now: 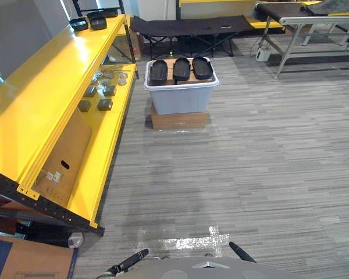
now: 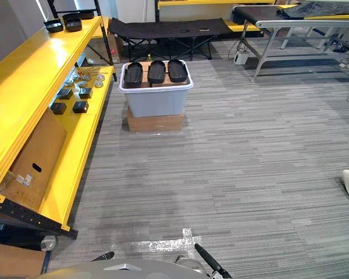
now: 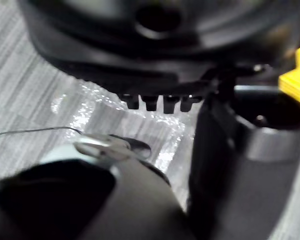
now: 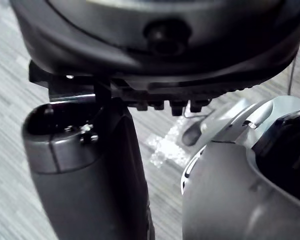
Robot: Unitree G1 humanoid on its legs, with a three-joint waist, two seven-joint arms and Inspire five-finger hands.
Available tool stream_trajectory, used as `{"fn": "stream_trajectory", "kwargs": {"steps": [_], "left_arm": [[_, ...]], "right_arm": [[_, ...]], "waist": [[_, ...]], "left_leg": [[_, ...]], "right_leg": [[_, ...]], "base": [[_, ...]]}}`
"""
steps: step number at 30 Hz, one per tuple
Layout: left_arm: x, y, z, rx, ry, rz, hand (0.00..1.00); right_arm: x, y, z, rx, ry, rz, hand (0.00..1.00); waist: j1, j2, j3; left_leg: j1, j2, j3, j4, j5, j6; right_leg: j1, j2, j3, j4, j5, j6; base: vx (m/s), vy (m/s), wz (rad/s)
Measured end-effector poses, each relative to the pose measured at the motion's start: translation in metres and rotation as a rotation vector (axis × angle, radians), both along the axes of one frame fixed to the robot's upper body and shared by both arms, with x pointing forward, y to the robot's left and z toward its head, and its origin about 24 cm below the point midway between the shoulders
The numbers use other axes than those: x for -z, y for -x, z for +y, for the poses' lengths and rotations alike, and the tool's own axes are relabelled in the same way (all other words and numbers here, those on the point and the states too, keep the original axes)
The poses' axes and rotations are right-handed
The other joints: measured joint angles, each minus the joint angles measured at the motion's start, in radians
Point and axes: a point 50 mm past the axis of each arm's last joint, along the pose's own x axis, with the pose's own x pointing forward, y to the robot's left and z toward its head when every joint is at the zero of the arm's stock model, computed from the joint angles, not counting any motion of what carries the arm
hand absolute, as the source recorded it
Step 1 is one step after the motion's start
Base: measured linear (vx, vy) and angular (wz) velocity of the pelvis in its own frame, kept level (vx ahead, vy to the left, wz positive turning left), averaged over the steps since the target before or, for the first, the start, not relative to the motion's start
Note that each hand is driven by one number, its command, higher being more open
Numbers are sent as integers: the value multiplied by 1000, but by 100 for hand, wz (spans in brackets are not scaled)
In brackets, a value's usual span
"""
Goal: Walk over and take three plastic housings, then place them on the shelf
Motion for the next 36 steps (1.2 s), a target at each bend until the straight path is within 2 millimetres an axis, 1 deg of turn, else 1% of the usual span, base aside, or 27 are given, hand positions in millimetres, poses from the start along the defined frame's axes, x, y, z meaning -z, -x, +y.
{"fn": "stream_trajectory", "kwargs": {"steps": [2,3,5,6,8,10,11,14,17,19,21,23,25,28,32,33,34,35,36], "left_arm": [[-2,-13,1,31,-18,-44,100],[-3,-18,2,36,-22,-57,100],[-6,-29,3,34,-26,-106,100],[-6,-32,3,28,-24,-119,100],[-8,-40,-2,19,-12,-147,100],[-9,-46,-7,12,6,-168,100],[-10,-52,-12,1,17,-184,100],[-11,-56,-13,-37,21,-213,100],[-11,-57,-14,-62,25,-230,100],[-11,-58,-19,-83,26,-230,100],[-11,-57,-20,-105,26,-231,100],[-10,-54,-20,-112,23,-224,100],[-9,-49,-19,-116,21,-213,100],[-8,-43,-18,-125,14,-206,100],[-7,-41,-16,-157,6,-211,100],[-7,-40,-15,-162,5,-210,100],[-7,-41,-15,-158,4,-213,100],[-8,-40,-11,-145,-5,-213,100],[-8,-41,-11,-140,-5,-215,100]], "right_arm": [[-2,-18,2,-82,24,-56,100],[-3,-22,3,-96,23,-72,100],[-7,-44,11,-166,16,-163,100],[-9,-50,13,-172,12,-188,100],[-16,-73,20,-185,29,-283,100],[-19,-82,22,-191,52,-324,100],[-23,-92,23,-204,79,-366,100],[-30,-104,22,-208,113,-429,100],[-31,-104,20,-206,120,-432,100],[-28,-97,19,-202,116,-405,100],[-24,-84,17,-190,119,-368,100],[-21,-77,16,-176,119,-342,100],[-19,-69,14,-149,103,-309,100],[-13,-57,14,-97,61,-251,100],[-10,-46,15,-125,67,-209,100],[-10,-45,15,-127,54,-200,100],[-9,-45,16,-135,28,-194,100],[-9,-45,17,-146,-1,-196,100],[-9,-45,16,-150,-9,-194,100]], "waist": [[0,-7,8],[0,-8,8],[2,-20,16],[2,-22,18],[8,-25,24],[8,-24,25],[12,-26,28],[14,-26,31],[15,-23,36],[13,-19,39],[14,-13,41],[13,-10,42],[10,-9,41],[9,-8,40],[9,-11,37],[9,-14,36],[10,-18,37],[10,-30,43],[8,-30,45]], "left_leg": [[10,-4,4,-13,4,6],[10,-5,4,-14,4,7],[12,-7,3,-23,5,8],[11,-8,3,-24,6,9],[12,-12,2,-24,6,9],[11,-14,2,-24,5,9],[11,-16,1,-24,5,8],[11,-17,2,-21,2,5],[11,-17,-2,-6,-5,1],[12,-17,-9,-1,-6,0],[12,-17,-13,6,-6,0],[13,-17,-13,9,-6,2],[16,-17,-13,9,-3,6],[26,-17,-7,-11,8,23],[29,-22,1,-32,16,25],[26,-24,3,-31,14,27],[15,-28,5,-18,2,37],[4,-36,6,9,-15,49],[0,-38,4,21,-26,55]], "right_leg": [[6,0,1,-16,3,4],[7,0,1,-19,3,5],[13,0,-1,-30,6,9],[13,0,-1,-30,6,9],[14,-4,-4,-30,7,11],[14,-6,-5,-30,9,14],[15,-8,-6,-30,10,15],[15,-9,-7,-29,9,16],[22,-12,-12,-27,7,18],[30,-15,-23,-26,5,21],[34,-16,-26,-23,4,21],[32,-17,-26,-15,2,19],[30,-18,-26,-5,-1,15],[21,-17,-23,2,-2,15],[8,-18,-7,0,-2,21],[-3,-22,-7,20,-10,15],[-42,-34,-2,86,-43,25],[-84,-58,-2,177,-89,59],[-104,-69,-1,240,-104,75]], "base": [[50,25,-6],[47,25,-1],[71,29,1],[68,22,0],[36,15,3],[0,0,0],[0,0,0],[0,0,0],[-23,-8,4],[-64,-17,12],[-70,-14,6],[-57,-8,1],[-78,-4,0],[-98,3,-4],[-67,25,-8],[-34,58,-11],[12,63,-7],[18,54,-2],[41,41,-8]]}}
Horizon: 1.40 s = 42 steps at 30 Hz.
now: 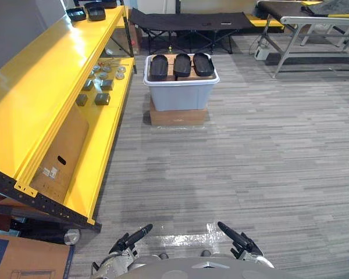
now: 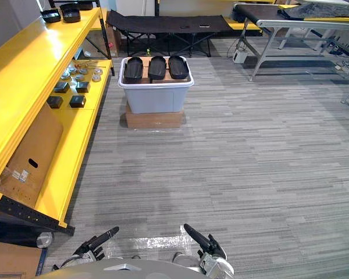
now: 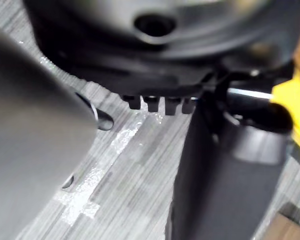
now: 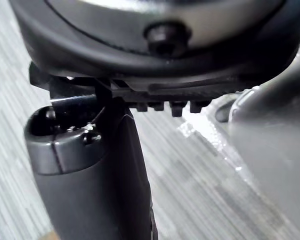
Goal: Walk over and take three plastic housings, then place them on the shelf
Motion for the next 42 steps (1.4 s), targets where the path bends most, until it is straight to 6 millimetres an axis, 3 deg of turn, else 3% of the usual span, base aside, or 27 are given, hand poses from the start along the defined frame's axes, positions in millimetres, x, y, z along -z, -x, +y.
{"fn": "stream_trajectory", "kwargs": {"steps": [2,3,5,6,8,9,12,13,14,15,16,17,18,19,21,24,27,29,30,32,33,34,35,36,38,40,42], "left_arm": [[-1,-5,2,18,-18,-11,100],[-3,-9,4,21,-36,-20,100],[-2,-6,10,18,-55,-9,100],[-3,-6,10,18,-56,-10,100],[-3,-8,10,18,-54,-16,100],[-3,-8,11,16,-54,-18,100],[-3,-7,9,8,-48,-21,100],[-2,-7,6,1,-36,-25,100],[0,0,0,-15,-22,-11,100],[-1,-2,2,-25,-29,-23,100],[-4,-9,2,-47,-27,-52,100],[-4,-10,1,-63,-19,-62,100],[-5,-13,1,-97,-8,-78,100],[-6,-15,0,-106,-5,-86,100],[-7,-19,-2,-133,16,-101,100],[-9,-24,-4,-217,68,-142,100],[-8,-20,-2,-271,80,-143,100],[-5,-7,-3,-312,86,-111,100],[-2,5,0,-334,80,-81,100],[0,16,8,-333,65,-41,100],[0,19,13,-334,48,-36,100],[-1,20,16,-333,44,-36,100],[0,19,17,-325,41,-26,100],[0,20,17,-324,39,-20,100],[1,23,16,-285,21,-12,100],[0,20,13,-241,8,-27,100],[-1,16,12,-222,-1,-45,100]], "right_arm": [[-3,-12,-5,-9,-13,-32,100],[-3,-12,-5,0,-18,-35,100],[-2,-10,-1,18,-46,-34,100],[0,-6,1,29,-59,-26,100],[0,-6,2,9,-75,-35,100],[0,-5,1,11,-80,-41,100],[0,-3,0,2,-84,-50,100],[-1,-2,-3,18,-87,-53,100],[0,2,-6,31,-77,-43,100],[1,4,-5,34,-74,-31,100],[0,4,-7,27,-67,-27,100],[0,2,-8,21,-62,-33,100],[-2,-3,-11,14,-47,-45,100],[-3,-6,-12,9,-41,-52,100],[-3,-10,-12,-26,-21,-53,100],[-5,-20,-10,-32,-1,-75,100],[-5,-19,-9,-30,16,-80,100],[-5,-17,-8,-51,30,-79,100],[-5,-13,-12,-62,49,-80,100],[-4,-11,-7,-69,41,-78,100],[-4,-13,-4,-90,39,-82,100],[-5,-15,-3,-103,45,-86,100],[-7,-22,-4,-111,61,-99,100],[-7,-24,-4,-109,64,-101,100],[-8,-25,-4,-103,77,-107,100],[-11,-32,-7,-105,101,-139,100],[-13,-36,-5,-112,125,-165,100]], "waist": [[1,-1,37],[-7,-2,52],[-8,-10,56],[-9,-12,57],[-8,-19,59],[-9,-21,61],[-8,-21,59],[-13,-6,58],[-16,21,35],[-13,18,32],[-9,33,25],[-9,37,21],[-4,69,35],[-3,79,45],[-2,74,65],[24,62,74],[48,56,89],[51,52,99],[54,60,104],[66,26,108],[78,-26,99],[81,-29,99],[75,-37,94],[68,-37,94],[67,-31,99],[67,-11,97],[54,1,93]], "left_leg": [[5,7,6,64,-40,35],[19,14,6,81,-51,43],[35,37,7,101,-82,29],[38,54,7,108,-95,19],[38,61,16,121,-116,-10],[47,60,19,143,-144,-25],[87,68,14,194,-223,-65],[106,95,8,221,-267,-91],[103,148,-9,310,-293,-139],[59,164,-18,401,-294,-141],[-39,212,-44,617,-266,-180],[-85,240,-49,728,-231,-196],[-169,299,-53,918,-175,-203],[-197,315,-48,977,-177,-202],[-254,288,-36,989,-200,-196],[-343,203,15,727,-210,-184],[-396,140,4,333,-68,-155],[-410,144,9,216,3,-167],[-410,170,38,216,35,-150],[-412,143,86,292,88,-69],[-424,107,112,325,53,-19],[-432,87,112,334,37,5],[-435,56,101,340,24,42],[-421,43,101,333,26,41],[-274,-11,102,228,17,54],[-173,-24,82,150,15,55],[-122,-24,69,106,12,49]], "right_leg": [[-173,-60,-18,374,-20,-20],[-192,-67,-27,402,-31,-38],[-209,-48,-33,302,-22,-30],[-208,-21,-37,149,3,-6],[-211,-2,-40,-58,85,-11],[-209,-6,-41,-97,109,-17],[-190,-4,-31,-47,91,-47],[-177,13,-38,-9,107,-84],[-153,49,-64,10,117,-98],[-148,54,-68,19,139,-126],[-132,75,-85,26,114,-143],[-114,90,-89,15,105,-151],[-60,124,-94,-28,96,-169],[-30,136,-94,-45,92,-176],[68,125,-87,-99,82,-190],[141,80,-65,-170,74,-177],[191,36,-64,-178,15,-130],[222,19,-69,-158,-38,-87],[258,20,-68,-134,-84,-58],[296,-33,-68,-110,-146,-44],[292,-68,-54,-99,-171,-79],[283,-85,-50,-74,-171,-90],[243,-116,-28,31,-137,-44],[215,-137,-15,106,-120,-14],[61,-203,24,571,-59,61],[-9,-198,-32,706,-91,19],[-75,-179,-107,662,-138,1]], "base": [[20,76,-5],[29,81,8],[145,54,4],[181,34,-3],[233,-13,-14],[360,-74,-13],[408,-153,2],[616,-241,31],[528,-205,29],[509,-252,27],[374,-238,10],[568,-316,9],[486,-212,-1],[481,-163,-6],[459,-97,-15],[359,6,-22],[326,137,3],[378,251,10],[471,339,18],[454,296,13],[481,254,3],[593,312,13],[411,226,26],[504,297,42],[492,274,36],[376,171,10],[335,106,19]]}}
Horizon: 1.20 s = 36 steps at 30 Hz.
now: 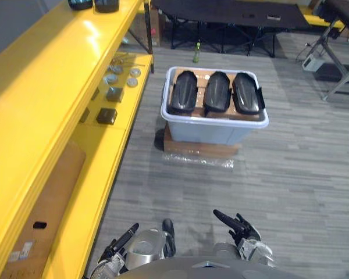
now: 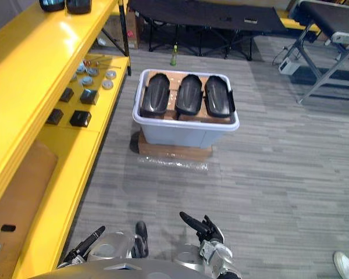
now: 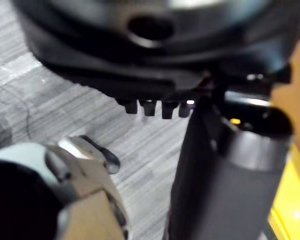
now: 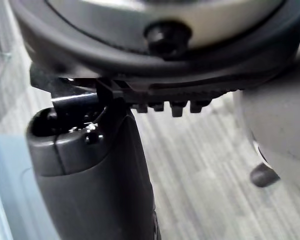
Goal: Walk over and take three plastic housings, then place them on the shelf
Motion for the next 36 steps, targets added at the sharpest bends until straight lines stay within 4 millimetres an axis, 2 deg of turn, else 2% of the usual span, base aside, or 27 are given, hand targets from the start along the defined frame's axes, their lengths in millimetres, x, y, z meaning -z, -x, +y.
{"fn": "stream_trajectory", "kwargs": {"steps": [1,2,3,4,5,6,8,10,11,12,13,15,17,18,21,22,23,24,25,26,27,28,29,30,32,35,36], "left_arm": [[-1,-4,0,4,-2,-12,100],[-4,-18,-1,15,-5,-47,100],[-6,-23,-2,23,-5,-61,100],[-8,-34,-5,39,-1,-91,100],[-10,-43,-7,53,3,-112,100],[-12,-48,-8,58,5,-124,100],[-11,-49,-12,48,21,-136,100],[-12,-48,-10,34,25,-142,100],[-13,-44,-4,25,10,-148,100],[-13,-42,-3,22,9,-147,100],[-11,-38,-9,12,25,-136,100],[-5,-30,-18,-9,53,-91,100],[-4,-30,-21,-16,53,-95,100],[-5,-30,-22,-16,51,-101,100],[-6,-33,-22,-5,42,-121,100],[-6,-34,-23,-1,46,-128,100],[-6,-35,-24,0,49,-130,100],[-7,-35,-25,4,55,-137,100],[-6,-34,-27,20,60,-141,100],[-6,-32,-27,29,65,-141,100],[-5,-29,-27,30,70,-133,100],[-6,-29,-21,26,56,-134,100],[-7,-33,-17,26,48,-145,100],[-9,-37,-12,33,38,-151,100],[-12,-47,-10,45,38,-165,100],[-12,-48,-11,42,41,-169,100],[-11,-49,-14,41,49,-166,100]], "right_arm": [[-1,-2,1,0,6,-11,100],[-2,-4,2,5,15,-16,100],[-2,-5,2,7,16,-17,100],[-2,-5,1,10,19,-18,100],[-3,-6,1,16,23,-29,100],[-3,-5,1,26,22,-33,100],[-2,-1,2,52,14,-34,100],[3,13,5,67,-5,2,100],[7,25,12,83,-30,34,100],[8,27,13,92,-37,42,100],[8,27,10,103,-34,48,100],[7,30,-1,127,-11,53,100],[9,36,-8,173,0,84,100],[9,38,-9,181,1,91,100],[10,45,-17,180,17,122,100],[10,48,-21,180,32,138,100],[11,49,-22,187,35,147,100],[11,50,-22,192,39,154,100],[11,49,-21,195,41,155,100],[11,49,-22,197,49,156,100],[11,48,-21,199,51,156,100],[12,48,-17,202,51,160,100],[12,48,-13,200,54,159,100],[12,50,-10,184,64,154,100],[13,58,-7,183,53,159,100],[13,65,-6,140,67,163,100],[12,62,-7,101,87,159,100]], "waist": [[-9,-6,-3],[-10,-3,1],[-10,-2,2],[-9,4,4],[-11,9,7],[-13,19,13],[-12,20,11],[-10,-5,-3],[-9,-32,-20],[-9,-38,-25],[-7,-13,-35],[-13,36,-56],[-14,53,-61],[-15,55,-63],[-26,65,-61],[-40,77,-53],[-40,79,-52],[-36,78,-51],[-29,74,-50],[-26,78,-49],[-26,74,-47],[-25,45,-52],[-23,34,-54],[-25,11,-43],[-26,-2,-36],[-29,-3,-36],[-39,6,-37]], "left_leg": [[10,1,-5,-2,0,-1],[26,2,-19,1,-6,-11],[30,7,-24,3,-13,-22],[37,22,-38,10,-27,-37],[49,41,-59,21,-47,-53],[54,57,-75,46,-69,-67],[74,84,-112,114,-128,-91],[93,100,-148,169,-182,-131],[95,108,-178,214,-225,-164],[96,114,-187,232,-245,-176],[89,154,-194,266,-271,-204],[77,216,-192,276,-259,-228],[43,245,-192,350,-213,-243],[25,252,-193,392,-198,-243],[-99,300,-172,660,-85,-248],[-148,299,-163,753,-119,-240],[-158,285,-162,750,-141,-244],[-166,246,-164,707,-170,-254],[-148,188,-163,562,-185,-261],[-114,155,-149,353,-143,-248],[-98,158,-118,308,-136,-164],[-65,144,-110,235,-141,-159],[-59,135,-110,195,-143,-154],[-65,126,-108,176,-133,-136],[-68,121,-107,176,-125,-123],[-40,109,-103,169,-123,-120],[-33,107,-105,156,-117,-110]], "right_leg": [[-13,6,-23,-46,-15,-1],[-59,26,-35,-199,-24,-10],[-74,38,-31,-269,-22,-10],[-94,63,-22,-421,1,3],[-105,93,18,-557,61,-6],[-105,107,58,-617,108,-11],[-97,113,111,-636,180,-11],[-77,108,135,-591,229,-20],[-57,102,132,-570,284,-18],[-49,103,120,-565,240,-18],[-28,134,96,-564,176,-30],[-27,190,69,-577,152,-64],[-5,222,67,-606,139,-87],[9,230,67,-621,138,-93],[79,256,62,-694,132,-113],[123,264,63,-720,125,-123],[134,264,69,-725,125,-124],[143,261,85,-736,125,-123],[140,258,112,-745,126,-119],[138,270,149,-749,126,-114],[137,277,167,-752,126,-111],[123,273,192,-761,131,-103],[109,270,197,-765,135,-97],[94,264,198,-760,139,-92],[90,258,192,-756,141,-87],[111,241,182,-744,135,-67],[93,231,165,-697,126,-53]], "base": [[381,34,36],[317,-2,30],[393,-34,30],[317,-56,30],[312,-73,43],[247,-81,45],[378,-250,62],[409,-367,79],[307,-338,65],[438,-516,50],[343,-406,8],[278,-342,2],[202,-283,-8],[209,-298,-12],[169,-204,3],[138,-108,6],[147,-84,-14],[66,-8,-55],[81,53,-94],[43,57,-96],[133,80,-88],[120,39,-56],[178,54,-42],[124,33,-12],[162,52,1],[133,63,2],[83,67,12]]}}
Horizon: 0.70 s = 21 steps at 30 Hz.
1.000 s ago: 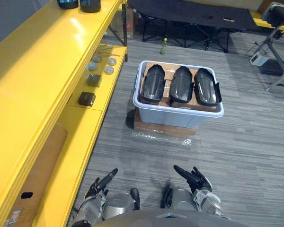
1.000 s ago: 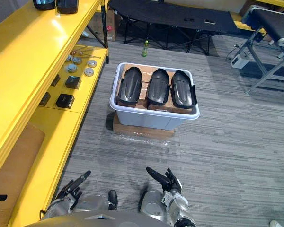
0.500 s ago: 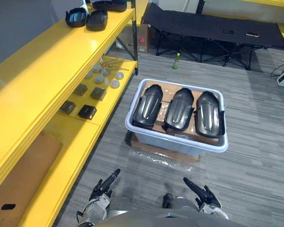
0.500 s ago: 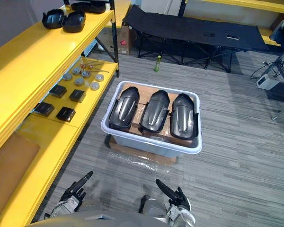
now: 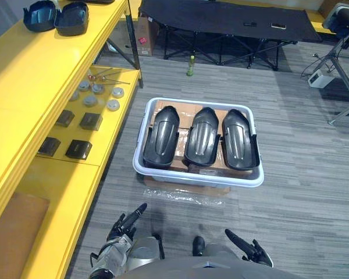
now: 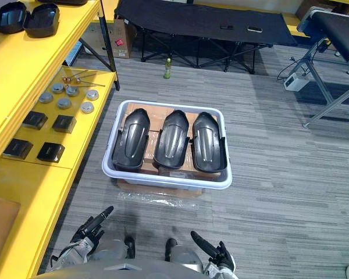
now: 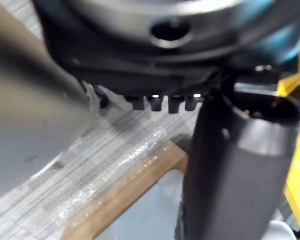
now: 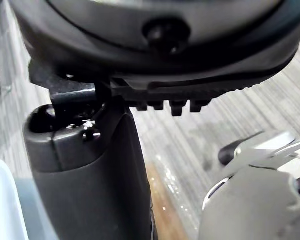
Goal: Walk over and take three plastic housings, then place them on the shelf
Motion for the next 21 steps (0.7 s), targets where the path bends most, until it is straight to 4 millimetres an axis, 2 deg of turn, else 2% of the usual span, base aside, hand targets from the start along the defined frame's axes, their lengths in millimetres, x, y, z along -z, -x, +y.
{"fn": "stream_trajectory", "kwargs": {"steps": [1,2,3,4,6,7,8,9,10,11,12,13,14,15,17,18,21], "left_arm": [[-1,-6,-7,6,19,-9,100],[-1,-8,-9,9,29,-13,100],[-2,-11,-12,28,40,-12,100],[-1,-10,-11,29,40,-8,100],[0,-6,-9,29,42,8,100],[1,0,-4,27,35,25,100],[3,8,7,29,9,46,100],[3,15,17,22,-18,57,100],[2,18,21,7,-33,56,100],[2,18,21,4,-31,50,100],[3,16,16,3,-26,45,100],[4,15,14,8,-22,50,100],[5,11,7,33,-8,64,100],[7,13,0,59,1,78,100],[8,15,-5,72,7,80,100],[8,15,-6,80,1,74,100],[8,14,-3,105,-20,73,100]], "right_arm": [[-1,-1,-4,-18,18,-3,100],[-2,-2,-6,-20,25,-6,100],[-2,0,-6,-17,28,-7,100],[-2,2,-5,-12,23,-4,100],[-1,3,-6,-7,23,-1,100],[-1,4,-5,-7,23,-1,100],[1,6,0,-5,12,1,100],[3,8,7,-10,-7,10,100],[4,8,10,-20,-20,16,100],[4,6,9,-34,-19,14,100],[2,-3,5,-67,-2,-3,100],[1,-6,3,-71,7,-10,100],[-1,-7,-5,-62,27,-14,100],[-1,1,-11,-44,46,7,100],[0,11,-12,-41,54,25,100],[-1,8,-13,-56,55,12,100],[-3,0,-11,-102,61,-23,100]], "waist": [[1,14,-2],[0,17,-1],[1,13,-1],[0,16,-1],[-1,12,-4],[1,9,-6],[5,-11,-16],[9,-43,-27],[11,-60,-31],[13,-55,-30],[6,-40,-28],[-2,-25,-19],[-21,13,-6],[-32,32,-4],[-25,45,-11],[-28,49,-11],[-20,36,-13]], "left_leg": [[10,8,-2,-17,9,15],[18,9,-5,-21,10,18],[41,9,-14,-26,10,19],[59,17,-24,-28,10,18],[74,52,-39,-27,8,8],[77,82,-47,-26,2,-18],[77,112,-50,-25,-1,-54],[77,119,-50,-26,-3,-83],[76,121,-50,-22,-7,-110],[75,131,-50,-22,0,-122],[70,155,-42,-30,11,-143],[64,163,-42,-29,15,-150],[59,186,-46,-27,28,-162],[63,196,-43,-35,46,-167],[90,194,-26,-76,79,-169],[110,194,0,-119,94,-167],[106,192,27,-166,92,-169]], "right_leg": [[-52,-9,-11,109,-15,15],[-78,-16,-15,177,-28,18],[-101,-60,-42,270,-56,10],[-109,-103,-45,313,-64,9],[-116,-142,-33,325,-61,13],[-118,-145,-22,317,-46,26],[-113,-149,-24,273,9,64],[-109,-156,-34,214,118,80],[-88,-150,-56,168,89,93],[-69,-141,-64,135,70,85],[-33,-115,-95,52,41,70],[-16,-105,-113,22,33,56],[7,-83,-144,-8,38,49],[27,-73,-161,-19,39,47],[33,-71,-162,-24,37,44],[27,-68,-154,-27,35,40],[-5,-58,-128,-57,64,40]], "base": [[62,73,16],[39,103,21],[47,89,30],[64,32,32],[60,-130,25],[35,-254,14],[17,-333,-2],[16,-429,-15],[20,-462,-22],[9,-469,-28],[-16,-366,-16],[-67,-335,7],[-81,-256,42],[-84,-238,46],[-82,-124,17],[-120,-51,-12],[-102,10,-24]]}}
